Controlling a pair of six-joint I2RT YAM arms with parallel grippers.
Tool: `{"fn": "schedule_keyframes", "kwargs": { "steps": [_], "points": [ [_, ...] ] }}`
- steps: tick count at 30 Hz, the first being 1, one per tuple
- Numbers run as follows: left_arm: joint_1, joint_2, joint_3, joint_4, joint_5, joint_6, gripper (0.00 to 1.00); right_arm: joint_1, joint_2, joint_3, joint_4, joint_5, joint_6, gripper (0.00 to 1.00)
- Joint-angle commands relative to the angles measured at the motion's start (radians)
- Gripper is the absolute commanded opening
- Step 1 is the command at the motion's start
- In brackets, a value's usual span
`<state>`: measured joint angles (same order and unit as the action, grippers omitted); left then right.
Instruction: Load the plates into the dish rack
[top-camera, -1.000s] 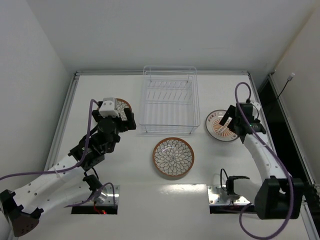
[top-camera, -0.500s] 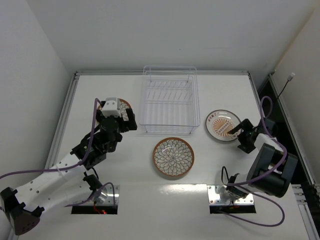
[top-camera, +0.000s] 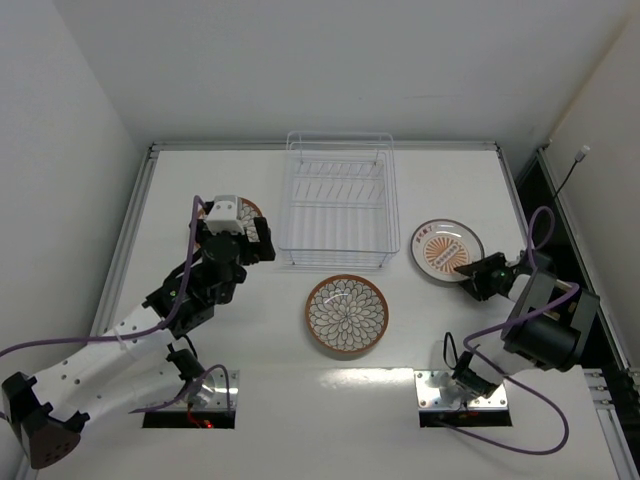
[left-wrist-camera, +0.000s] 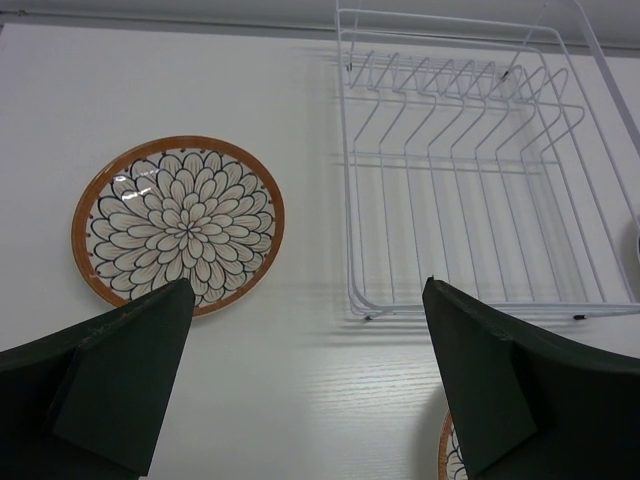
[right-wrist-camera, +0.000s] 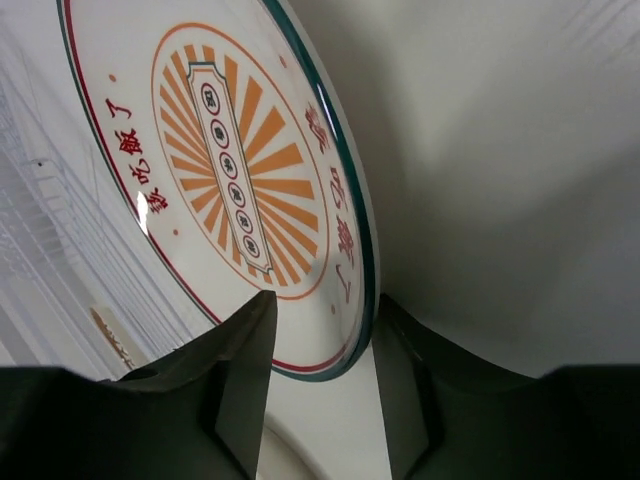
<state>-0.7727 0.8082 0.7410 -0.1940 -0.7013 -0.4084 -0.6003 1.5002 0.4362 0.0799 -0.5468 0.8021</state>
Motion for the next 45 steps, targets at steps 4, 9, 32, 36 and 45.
{"fn": "schedule_keyframes", "kwargs": {
  "steps": [4,9,32,36,45],
  "points": [
    [0.007,-0.006,0.018,0.024,0.003,0.002,0.99,-0.013,0.000,-0.005,0.083,-0.019,0.054,0.11],
    [0.007,-0.006,0.018,0.024,0.003,0.002,0.99,-0.013,-0.159,-0.017,0.032,-0.019,0.063,0.00],
    [0.007,-0.033,0.018,0.015,-0.006,0.002,0.99,0.654,-0.345,0.662,-0.409,0.928,-0.107,0.00],
    [0.007,-0.033,0.018,0.015,-0.015,0.002,0.99,0.778,-0.184,0.826,-0.446,1.056,-0.136,0.00],
    [0.007,-0.024,0.018,0.015,-0.024,0.002,0.99,0.849,0.098,1.012,-0.486,1.212,-0.147,0.00]
  ]
}}
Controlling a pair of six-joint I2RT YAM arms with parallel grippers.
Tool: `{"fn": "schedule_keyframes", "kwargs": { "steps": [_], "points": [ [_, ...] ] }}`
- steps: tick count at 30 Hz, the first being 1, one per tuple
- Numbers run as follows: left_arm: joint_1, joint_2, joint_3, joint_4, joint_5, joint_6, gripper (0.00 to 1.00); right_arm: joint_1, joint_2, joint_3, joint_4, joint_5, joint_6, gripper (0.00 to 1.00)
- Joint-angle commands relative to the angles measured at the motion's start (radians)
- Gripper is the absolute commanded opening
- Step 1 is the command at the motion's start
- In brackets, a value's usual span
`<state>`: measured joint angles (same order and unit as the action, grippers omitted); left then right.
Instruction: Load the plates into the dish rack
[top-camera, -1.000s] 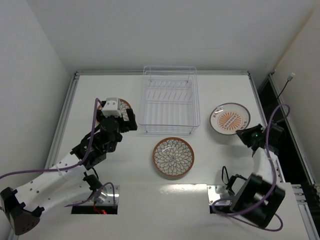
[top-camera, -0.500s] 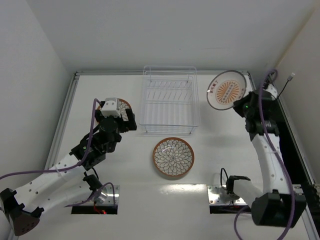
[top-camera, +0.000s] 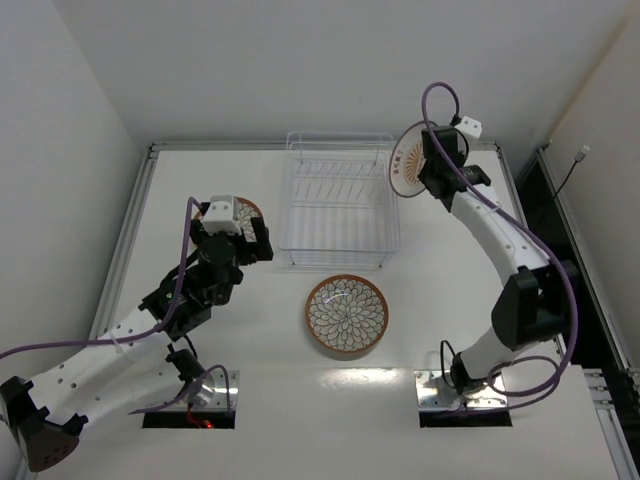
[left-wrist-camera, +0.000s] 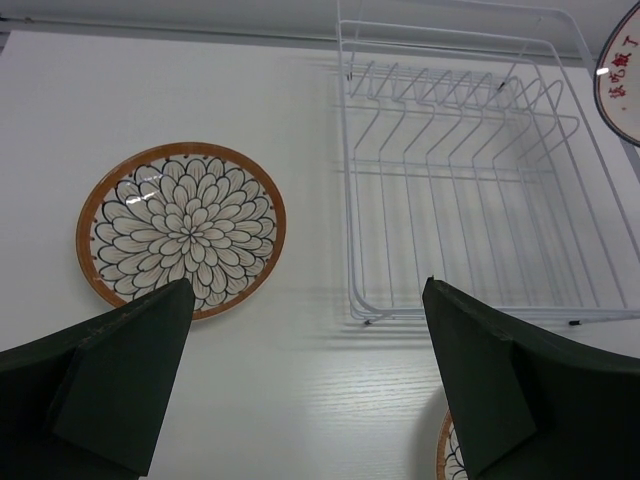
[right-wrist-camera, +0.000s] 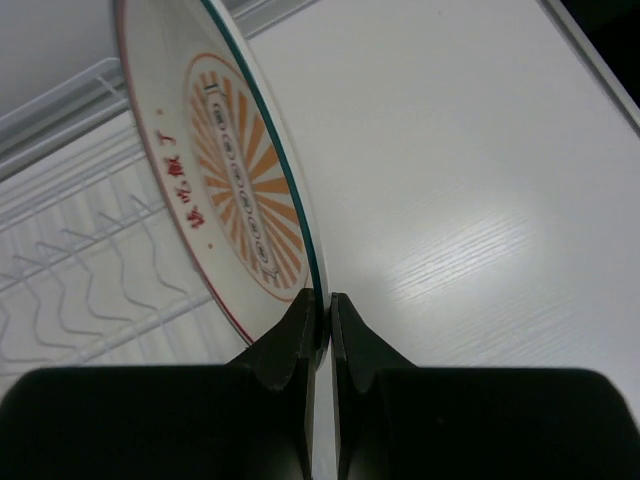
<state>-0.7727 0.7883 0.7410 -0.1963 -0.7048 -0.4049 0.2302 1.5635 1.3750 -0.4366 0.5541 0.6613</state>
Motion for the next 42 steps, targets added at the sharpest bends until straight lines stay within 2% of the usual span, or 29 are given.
{"fn": "schedule_keyframes", "kwargs": {
  "steps": [1,4,8,17,24,29,35,38,42],
  "points": [
    [0.007,-0.004,0.018,0.017,-0.021,-0.002,0.99,0.030,0.053,0.102,0.030,0.121,-0.006,0.00],
    [0.007,0.005,0.018,0.008,-0.021,-0.002,0.99,0.052,0.136,0.168,0.001,0.130,-0.006,0.00],
    [0.007,0.005,0.018,0.008,-0.032,-0.002,0.99,0.089,0.193,0.177,0.001,0.159,-0.006,0.00],
    [0.007,0.005,0.018,0.008,-0.032,-0.002,0.99,0.178,0.300,0.281,-0.088,0.357,-0.017,0.00],
    [0.007,0.005,0.018,0.008,-0.032,-0.002,0.99,0.259,0.431,0.476,-0.221,0.518,-0.026,0.01],
    [0.007,0.005,0.018,0.008,-0.032,-0.002,0.99,0.303,0.474,0.510,-0.251,0.540,-0.035,0.06],
    [0.007,0.005,0.018,0.008,-0.032,-0.002,0.99,0.366,0.474,0.417,-0.192,0.559,-0.065,0.04],
    [0.007,0.005,0.018,0.008,-0.032,-0.002,0.99,0.366,0.489,0.437,-0.217,0.518,-0.045,0.11],
    [0.007,0.005,0.018,0.008,-0.032,-0.002,0.99,0.366,0.485,0.403,-0.208,0.446,-0.022,0.13]
  ]
}}
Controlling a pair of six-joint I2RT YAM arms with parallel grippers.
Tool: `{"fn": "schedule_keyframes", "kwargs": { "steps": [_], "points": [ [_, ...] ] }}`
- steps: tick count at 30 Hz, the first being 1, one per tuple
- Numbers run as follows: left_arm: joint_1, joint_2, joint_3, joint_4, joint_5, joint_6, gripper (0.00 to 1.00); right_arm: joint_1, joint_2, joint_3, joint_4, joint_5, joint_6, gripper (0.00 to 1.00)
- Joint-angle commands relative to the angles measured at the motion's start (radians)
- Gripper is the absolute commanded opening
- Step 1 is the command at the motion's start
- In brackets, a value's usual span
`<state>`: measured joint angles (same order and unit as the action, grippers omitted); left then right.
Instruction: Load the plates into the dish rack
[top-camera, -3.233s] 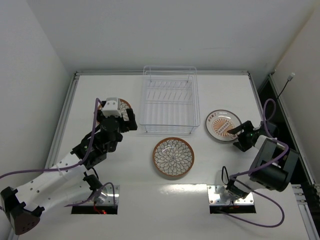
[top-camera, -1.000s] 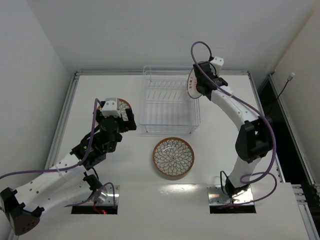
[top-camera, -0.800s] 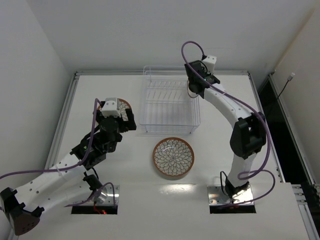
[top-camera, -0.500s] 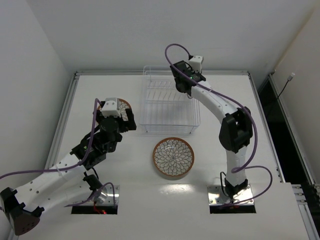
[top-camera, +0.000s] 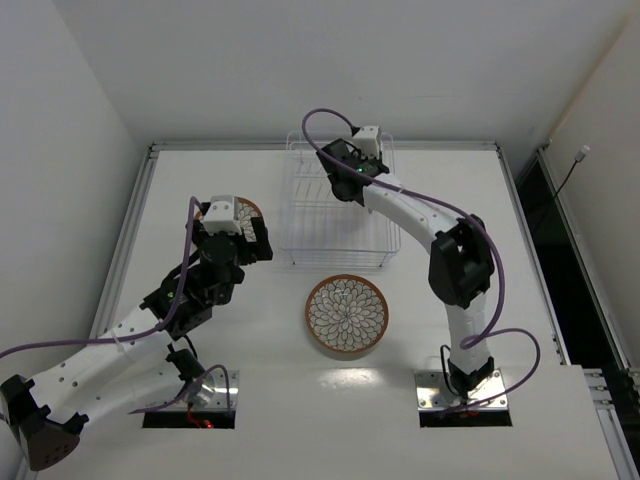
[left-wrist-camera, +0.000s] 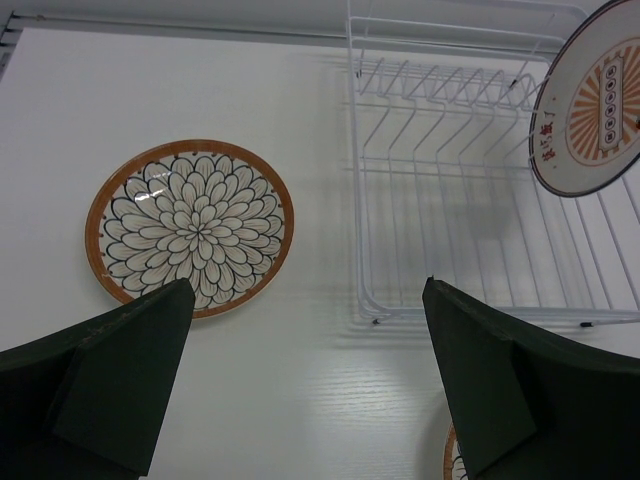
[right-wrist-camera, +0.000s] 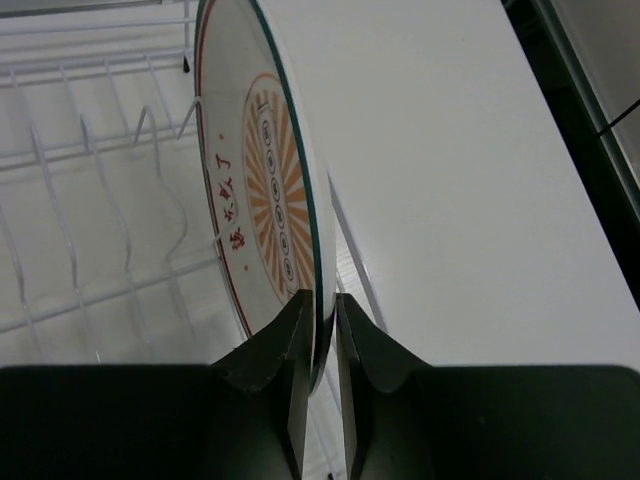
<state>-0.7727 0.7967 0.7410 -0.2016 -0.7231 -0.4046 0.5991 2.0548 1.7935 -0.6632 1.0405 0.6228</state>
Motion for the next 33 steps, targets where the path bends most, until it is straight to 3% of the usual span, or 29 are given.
{"fn": "schedule_keyframes", "kwargs": {
  "steps": [1,2,5,6,10,15,24,29,33],
  "points": [
    [0.007,-0.004,0.018,0.013,-0.013,-0.002,0.99,-0.002,-0.019,-0.037,0.019,-0.063,0.029,0.14],
    [0.007,-0.004,0.018,0.013,-0.013,-0.002,0.99,-0.002,-0.019,-0.046,0.036,-0.074,0.029,0.23],
    [0.007,-0.004,0.018,0.013,-0.013,-0.002,0.99,-0.002,-0.041,-0.046,0.022,-0.083,0.047,0.37],
    [0.007,-0.004,0.018,0.013,-0.013,-0.002,0.99,-0.002,-0.057,-0.046,0.011,-0.074,0.048,0.50],
    [0.007,-0.004,0.018,0.013,-0.004,-0.002,0.99,0.007,-0.163,-0.078,0.001,-0.080,0.061,0.70],
    [0.007,-0.004,0.018,0.013,-0.004,-0.002,0.99,0.027,-0.352,-0.147,-0.009,-0.178,-0.006,0.72],
    [0.007,-0.013,0.018,0.013,-0.022,0.007,0.99,0.027,-1.011,-0.827,0.249,-0.661,0.032,0.72],
    [0.007,-0.013,0.018,0.013,-0.033,0.007,0.99,0.027,-1.232,-1.118,0.274,-0.850,0.112,0.70],
    [0.007,-0.013,0.018,0.013,-0.042,0.007,0.99,0.036,-1.309,-1.301,0.244,-0.887,0.224,0.67]
  ]
}}
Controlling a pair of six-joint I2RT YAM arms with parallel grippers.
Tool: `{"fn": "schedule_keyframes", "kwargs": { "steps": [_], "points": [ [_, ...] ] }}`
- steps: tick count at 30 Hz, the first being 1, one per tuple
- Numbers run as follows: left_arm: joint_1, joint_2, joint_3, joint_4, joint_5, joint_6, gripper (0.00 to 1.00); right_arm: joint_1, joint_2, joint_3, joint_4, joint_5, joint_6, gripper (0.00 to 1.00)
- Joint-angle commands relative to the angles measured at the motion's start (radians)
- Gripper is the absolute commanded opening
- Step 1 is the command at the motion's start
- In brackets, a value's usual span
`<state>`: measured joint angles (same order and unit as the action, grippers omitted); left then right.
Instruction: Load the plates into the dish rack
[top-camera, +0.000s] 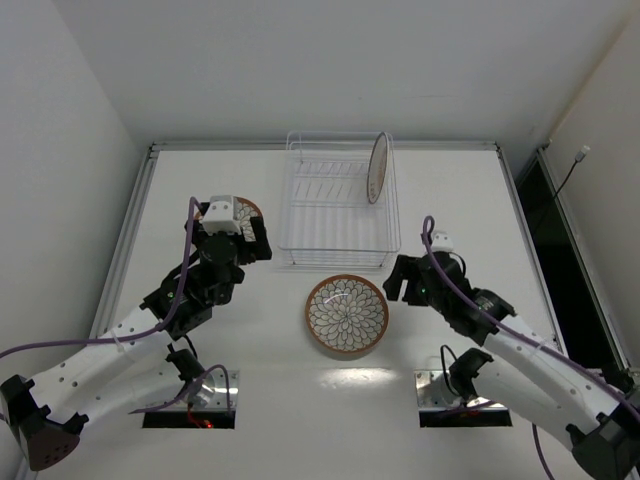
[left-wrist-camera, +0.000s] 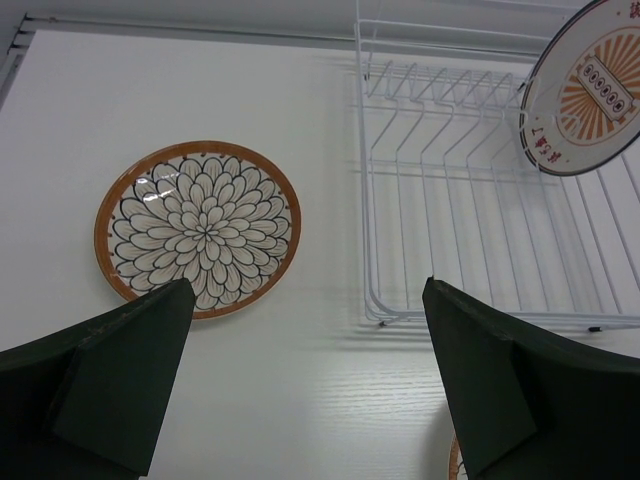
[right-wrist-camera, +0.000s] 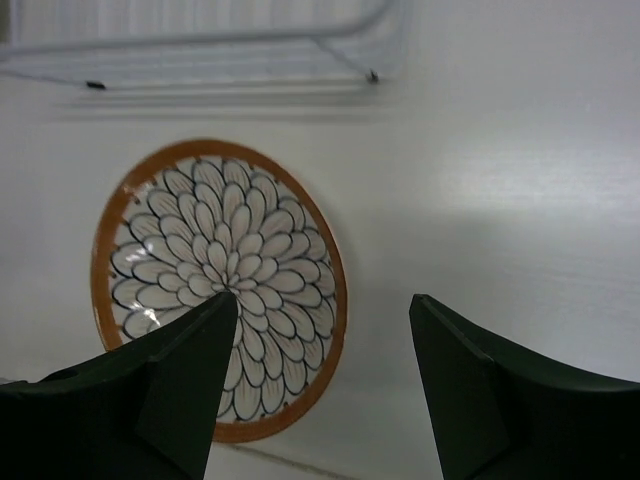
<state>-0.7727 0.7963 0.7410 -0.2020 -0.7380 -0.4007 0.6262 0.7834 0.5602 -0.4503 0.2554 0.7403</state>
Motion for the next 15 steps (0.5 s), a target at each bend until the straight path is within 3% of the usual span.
{"fn": "schedule_keyframes", "kwargs": {
  "steps": [1,5,8,15],
  "points": [
    [0.007,-0.012,0.018,0.013,-0.027,0.003,0.99,0.009,-0.058,-0.101,0.041,-0.123,0.151,0.67],
    [0.007,-0.012,0.018,0.013,-0.027,0.003,0.99,0.020,-0.186,-0.280,0.141,-0.169,0.257,0.66],
    [0.007,-0.012,0.018,0.013,-0.027,0.003,0.99,0.030,-0.187,-0.359,0.192,-0.212,0.335,0.65],
    [0.007,-0.003,0.018,0.013,-0.027,0.013,0.99,0.067,-0.043,-0.399,0.298,-0.194,0.390,0.65]
  ]
}}
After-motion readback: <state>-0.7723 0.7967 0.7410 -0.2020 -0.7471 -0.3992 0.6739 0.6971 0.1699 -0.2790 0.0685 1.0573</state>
